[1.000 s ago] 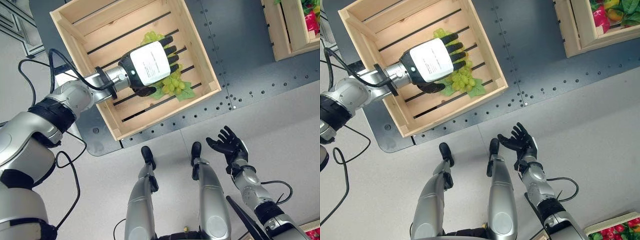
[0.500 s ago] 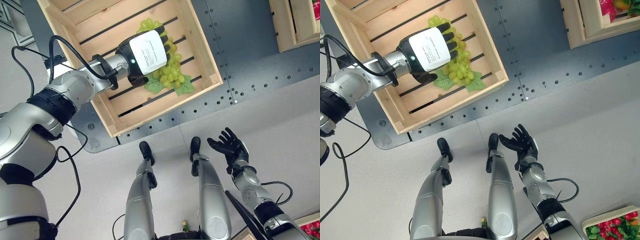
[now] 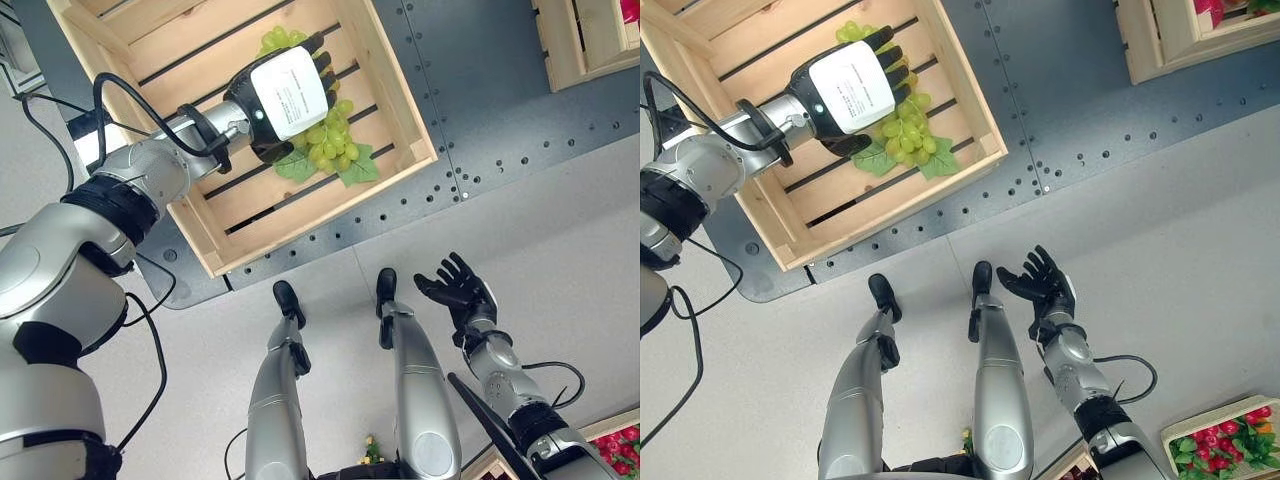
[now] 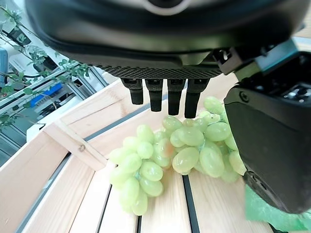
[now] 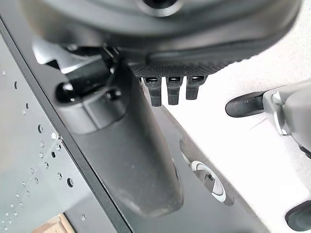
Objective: Pick up the fruits from the basket on one side to the basket on the other side
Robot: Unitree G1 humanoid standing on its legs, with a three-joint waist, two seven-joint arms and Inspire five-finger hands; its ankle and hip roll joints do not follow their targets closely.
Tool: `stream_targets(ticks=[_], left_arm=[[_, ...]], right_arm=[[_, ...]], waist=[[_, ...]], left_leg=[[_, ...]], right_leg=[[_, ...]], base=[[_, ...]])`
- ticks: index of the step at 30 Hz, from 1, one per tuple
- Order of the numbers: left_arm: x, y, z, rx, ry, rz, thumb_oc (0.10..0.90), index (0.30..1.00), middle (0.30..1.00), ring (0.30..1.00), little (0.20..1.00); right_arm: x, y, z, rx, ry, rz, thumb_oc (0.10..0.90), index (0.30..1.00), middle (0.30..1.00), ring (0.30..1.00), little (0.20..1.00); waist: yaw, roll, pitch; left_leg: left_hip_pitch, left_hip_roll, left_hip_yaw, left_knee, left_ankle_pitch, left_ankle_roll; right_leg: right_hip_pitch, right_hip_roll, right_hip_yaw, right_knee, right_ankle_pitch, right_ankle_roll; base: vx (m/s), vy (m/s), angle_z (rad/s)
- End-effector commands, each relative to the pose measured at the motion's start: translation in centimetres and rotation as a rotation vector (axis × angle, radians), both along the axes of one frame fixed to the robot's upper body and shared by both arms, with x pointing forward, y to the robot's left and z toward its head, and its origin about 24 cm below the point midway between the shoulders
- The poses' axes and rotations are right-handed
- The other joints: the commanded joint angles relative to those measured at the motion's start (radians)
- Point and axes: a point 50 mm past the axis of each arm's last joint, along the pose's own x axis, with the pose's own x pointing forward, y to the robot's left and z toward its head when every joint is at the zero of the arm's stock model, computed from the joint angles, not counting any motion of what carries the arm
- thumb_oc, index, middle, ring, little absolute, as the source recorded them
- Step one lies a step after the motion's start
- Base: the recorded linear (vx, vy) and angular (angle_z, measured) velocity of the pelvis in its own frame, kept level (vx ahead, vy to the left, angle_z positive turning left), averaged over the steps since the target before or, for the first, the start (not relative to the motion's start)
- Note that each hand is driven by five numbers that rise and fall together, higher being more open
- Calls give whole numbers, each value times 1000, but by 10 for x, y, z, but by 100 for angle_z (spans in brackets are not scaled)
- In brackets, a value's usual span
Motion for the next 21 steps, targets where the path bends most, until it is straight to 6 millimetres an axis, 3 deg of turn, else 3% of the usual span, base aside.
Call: stream_targets(ticks=[1, 12, 21], left_arm=[[-12, -1, 75, -60, -242, -4, 800, 900, 900, 900, 900], [-2, 1, 65, -54, -140, 56, 800, 900, 900, 900, 900], [5, 5, 36, -16, 106, 114, 800, 900, 900, 900, 900]], right_arm=[[1, -7, 20, -15, -108, -22, 800, 900, 900, 900, 900], [4, -5, 30, -14, -152, -34, 800, 900, 900, 900, 900], [6, -2, 40, -24, -185, -32, 800, 900, 900, 900, 900]], waist=[[-3, -24, -11], [-25, -31, -11], [-33, -31, -11]], left_leg=[[-14, 21, 68, 99, -153, -16], [-64, 21, 82, 86, -141, -18], [-104, 18, 83, 65, -126, -20]], right_leg=[[6, 20, 26, -52, 30, 10], [-52, 30, 39, -62, 45, 11], [-92, 40, 46, -80, 56, 13]], base=[[0, 0, 0], [0, 0, 0], [-6, 1, -3]])
